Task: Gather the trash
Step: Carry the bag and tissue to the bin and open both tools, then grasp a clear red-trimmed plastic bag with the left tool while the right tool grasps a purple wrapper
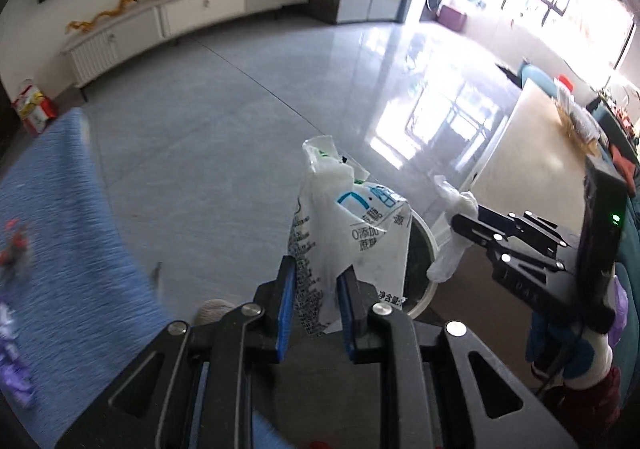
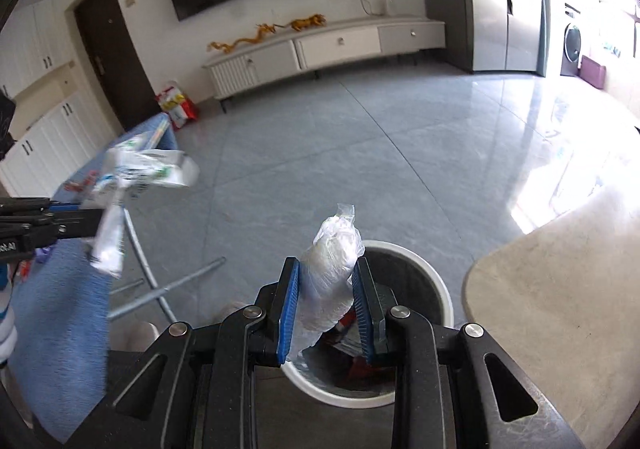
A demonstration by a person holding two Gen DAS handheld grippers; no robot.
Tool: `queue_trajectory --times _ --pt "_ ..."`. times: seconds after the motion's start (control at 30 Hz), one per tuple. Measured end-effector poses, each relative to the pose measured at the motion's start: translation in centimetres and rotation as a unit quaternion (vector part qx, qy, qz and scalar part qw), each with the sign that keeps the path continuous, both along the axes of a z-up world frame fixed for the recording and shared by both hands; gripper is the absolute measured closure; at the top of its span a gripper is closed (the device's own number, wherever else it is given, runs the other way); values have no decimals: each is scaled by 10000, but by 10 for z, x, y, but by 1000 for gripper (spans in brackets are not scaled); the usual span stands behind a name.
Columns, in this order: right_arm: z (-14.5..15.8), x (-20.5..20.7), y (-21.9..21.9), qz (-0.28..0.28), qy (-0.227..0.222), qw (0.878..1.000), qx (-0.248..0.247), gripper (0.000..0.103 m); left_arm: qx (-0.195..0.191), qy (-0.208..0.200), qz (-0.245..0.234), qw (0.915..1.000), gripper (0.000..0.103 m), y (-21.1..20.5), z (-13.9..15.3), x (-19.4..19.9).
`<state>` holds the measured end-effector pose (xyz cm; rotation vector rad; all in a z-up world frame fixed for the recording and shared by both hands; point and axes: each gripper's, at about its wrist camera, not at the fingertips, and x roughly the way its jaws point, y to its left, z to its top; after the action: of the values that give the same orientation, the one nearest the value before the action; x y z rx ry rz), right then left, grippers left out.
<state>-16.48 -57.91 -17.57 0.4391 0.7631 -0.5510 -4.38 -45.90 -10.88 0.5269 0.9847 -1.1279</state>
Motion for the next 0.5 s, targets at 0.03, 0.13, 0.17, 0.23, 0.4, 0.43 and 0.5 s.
queue_trajectory --times 0.03,0.13,0.17,0.23,0.4,0.43,0.5 --pt "-4 0 -4 -47 58 10000 -8 75 63 35 -36 10000 81 -10 -9 -5" --pt "-9 -3 -11 -192 175 9996 -60 66 225 243 -90 9994 79 -35 -32 -11" --pt "-9 -7 -14 -264 181 9995 -77 61 259 282 -98 9992 73 -43 -36 -9" --pt "-8 -13 -16 -348 122 9993 -60 58 328 304 -102 9989 64 -54 -47 -11" --pt "-7 -33 -18 -566 41 9984 -4 56 287 498 -20 9983 59 -57 -55 -6" --pt "-8 -36 -19 -599 32 9982 22 55 291 477 -20 9984 59 -53 -54 -5" --pt "-8 -41 -18 -648 16 9979 82 55 293 430 -16 9986 59 -46 -53 -6"
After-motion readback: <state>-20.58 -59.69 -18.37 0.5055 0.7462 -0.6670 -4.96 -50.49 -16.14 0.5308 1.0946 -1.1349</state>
